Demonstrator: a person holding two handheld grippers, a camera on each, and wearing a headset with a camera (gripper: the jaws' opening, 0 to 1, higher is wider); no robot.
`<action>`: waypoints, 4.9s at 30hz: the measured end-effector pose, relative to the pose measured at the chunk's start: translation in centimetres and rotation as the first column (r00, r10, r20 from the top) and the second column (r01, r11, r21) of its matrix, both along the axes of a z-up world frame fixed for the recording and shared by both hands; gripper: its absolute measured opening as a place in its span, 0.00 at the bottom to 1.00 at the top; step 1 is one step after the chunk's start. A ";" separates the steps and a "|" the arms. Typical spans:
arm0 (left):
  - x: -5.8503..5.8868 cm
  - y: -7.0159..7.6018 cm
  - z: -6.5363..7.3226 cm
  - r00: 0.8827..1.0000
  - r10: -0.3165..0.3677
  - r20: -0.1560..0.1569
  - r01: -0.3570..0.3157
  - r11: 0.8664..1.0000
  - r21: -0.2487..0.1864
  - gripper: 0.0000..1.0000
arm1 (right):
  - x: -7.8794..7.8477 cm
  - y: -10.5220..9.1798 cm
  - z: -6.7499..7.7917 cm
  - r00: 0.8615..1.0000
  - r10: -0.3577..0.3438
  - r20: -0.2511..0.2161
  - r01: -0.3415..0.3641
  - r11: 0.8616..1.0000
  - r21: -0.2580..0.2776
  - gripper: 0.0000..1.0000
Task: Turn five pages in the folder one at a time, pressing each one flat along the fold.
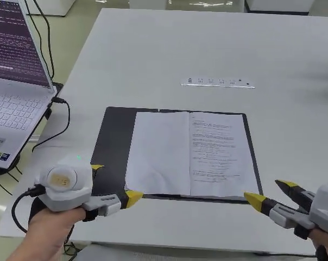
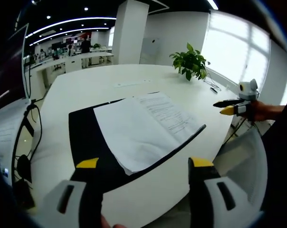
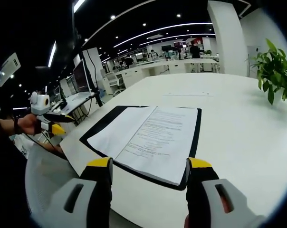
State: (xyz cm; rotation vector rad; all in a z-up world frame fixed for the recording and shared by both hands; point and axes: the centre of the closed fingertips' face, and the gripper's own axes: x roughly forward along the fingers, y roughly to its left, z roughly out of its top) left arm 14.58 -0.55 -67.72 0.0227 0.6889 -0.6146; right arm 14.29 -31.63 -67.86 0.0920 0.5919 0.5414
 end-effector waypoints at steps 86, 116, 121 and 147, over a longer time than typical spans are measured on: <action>5.2 -19.9 -1.5 0.890 -0.453 -0.043 0.453 0.891 -0.019 0.76 | -1.7 -2.1 -2.4 0.994 -0.013 -0.108 0.018 0.999 0.044 0.61; 6.8 -30.9 -6.3 0.866 -0.499 -0.037 0.500 0.861 0.091 0.71 | -2.5 -2.8 -3.1 0.987 0.027 -0.158 -0.020 0.999 0.041 0.59; 6.8 -32.4 -7.5 0.869 -0.494 -0.044 0.496 0.863 0.097 0.72 | -2.5 -3.0 -3.0 0.986 0.032 -0.161 -0.025 0.999 0.041 0.59; 7.6 -31.2 -10.4 0.872 -0.488 -0.030 0.485 0.856 0.180 0.59 | -0.8 -2.2 -3.6 0.984 0.059 -0.168 -0.049 0.997 0.061 0.57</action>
